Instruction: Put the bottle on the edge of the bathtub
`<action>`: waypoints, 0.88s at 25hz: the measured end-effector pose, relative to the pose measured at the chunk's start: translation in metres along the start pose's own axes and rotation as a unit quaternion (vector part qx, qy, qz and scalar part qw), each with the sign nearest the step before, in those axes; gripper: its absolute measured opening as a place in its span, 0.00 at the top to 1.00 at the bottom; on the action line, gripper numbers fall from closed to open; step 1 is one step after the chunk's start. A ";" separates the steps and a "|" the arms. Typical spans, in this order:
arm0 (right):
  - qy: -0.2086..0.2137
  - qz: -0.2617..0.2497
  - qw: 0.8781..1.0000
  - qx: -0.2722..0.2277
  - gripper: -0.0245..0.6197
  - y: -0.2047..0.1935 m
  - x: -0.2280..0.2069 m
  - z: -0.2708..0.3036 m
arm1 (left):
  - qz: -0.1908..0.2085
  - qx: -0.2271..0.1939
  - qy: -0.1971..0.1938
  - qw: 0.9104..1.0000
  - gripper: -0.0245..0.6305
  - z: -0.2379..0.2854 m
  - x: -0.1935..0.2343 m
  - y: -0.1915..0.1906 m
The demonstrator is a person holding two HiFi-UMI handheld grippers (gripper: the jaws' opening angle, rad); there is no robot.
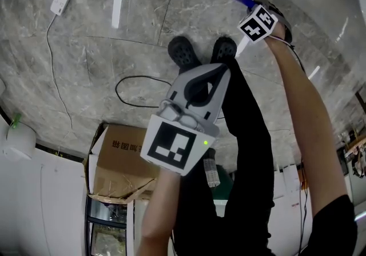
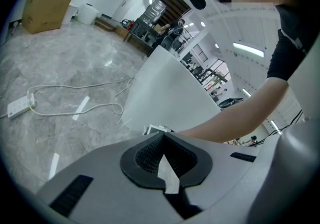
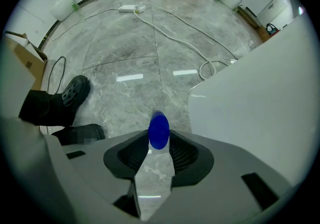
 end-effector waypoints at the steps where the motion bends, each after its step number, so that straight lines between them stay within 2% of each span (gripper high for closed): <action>1: 0.000 0.000 1.000 -0.001 0.76 0.000 0.000 -0.003 | 0.000 -0.001 0.000 1.000 0.95 -0.001 -0.001 0.001; 10: -0.013 -0.006 1.000 -0.010 0.83 0.002 -0.007 -0.060 | 0.014 -0.007 -0.005 1.000 0.95 -0.018 -0.038 0.027; 18: -0.011 -0.027 0.999 -0.022 0.86 0.001 -0.010 -0.154 | 0.033 -0.019 -0.007 0.999 0.95 -0.046 -0.090 0.074; 22: -0.015 -0.013 0.999 -0.047 0.86 -0.002 -0.012 -0.208 | 0.049 -0.019 -0.007 0.999 0.95 -0.063 -0.120 0.101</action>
Point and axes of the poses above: the fingertips, and each gripper's own axes: z forward along the fingers, x to its left, y out of its top, the point moved 5 cm from there along -z, backward along the fingers, and after that the axes turned 6 degrees about -x, right-handed, at the moved point
